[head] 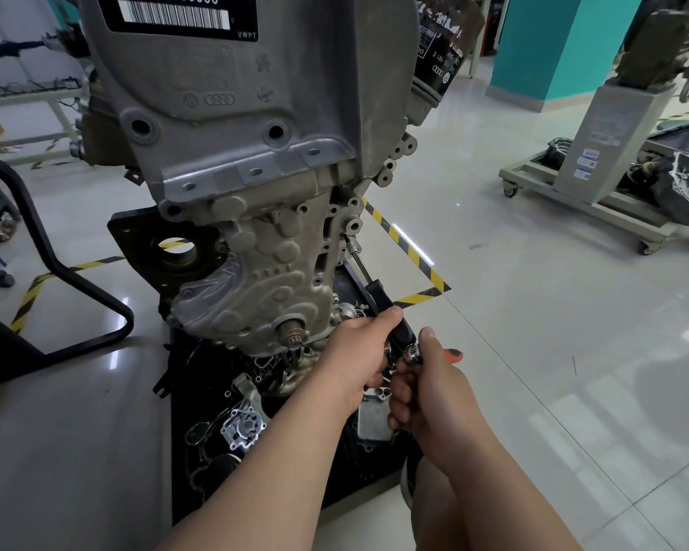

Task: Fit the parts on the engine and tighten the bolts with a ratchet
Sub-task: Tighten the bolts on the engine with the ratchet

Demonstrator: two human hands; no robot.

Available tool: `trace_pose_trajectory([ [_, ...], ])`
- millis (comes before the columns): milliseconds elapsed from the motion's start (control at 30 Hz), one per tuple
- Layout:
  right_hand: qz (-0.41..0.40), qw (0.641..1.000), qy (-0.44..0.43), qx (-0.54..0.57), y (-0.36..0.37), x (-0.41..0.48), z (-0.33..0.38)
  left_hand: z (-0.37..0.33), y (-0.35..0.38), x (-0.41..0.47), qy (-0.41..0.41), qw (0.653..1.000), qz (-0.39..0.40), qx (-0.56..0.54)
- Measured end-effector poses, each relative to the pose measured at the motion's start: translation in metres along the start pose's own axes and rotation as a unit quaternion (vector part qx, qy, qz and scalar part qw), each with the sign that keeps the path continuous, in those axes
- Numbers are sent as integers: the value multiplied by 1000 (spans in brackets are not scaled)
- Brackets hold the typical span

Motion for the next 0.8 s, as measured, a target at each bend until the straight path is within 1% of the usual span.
trace_pose_trajectory([
  [67, -17, 996, -17, -83, -3, 1, 1, 0, -1, -1, 1, 1000, -6, 2],
  [133, -47, 984, -44, -167, -6, 0, 6, -1, -2, -1, 2, 1000, -14, 8],
  [233, -90, 960, -75, -255, -10, -4, 14, -1, -4, -2, 0, 1000, -19, 17],
  [300, -108, 946, -94, -291, -11, -5, 16, 0, -5, -2, -3, 999, -23, 23],
  [433, -113, 928, -137, -327, -5, -9, 21, 2, -6, -3, -10, 999, -27, 35],
  [533, -114, 924, -141, -337, -1, -12, 22, 2, -7, -2, -12, 999, -25, 35],
  [700, -105, 903, -160, -386, 4, -15, 23, 1, -6, -3, -4, 999, -20, 30],
  [733, -105, 906, -165, -376, 4, -15, 22, 1, -7, -3, -5, 999, -21, 31],
  [800, -105, 923, -166, -330, 3, -12, 20, 1, -8, -3, -6, 999, -24, 34],
])
Point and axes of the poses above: each hand's wrist, its own x-axis towards the middle knuckle, its own y-axis out of the palm, z = x × y, the point moved 6 cm from there along x, towards the middle knuckle, and after that the axes turned 13 degrees about z, right-handed, at the moved point
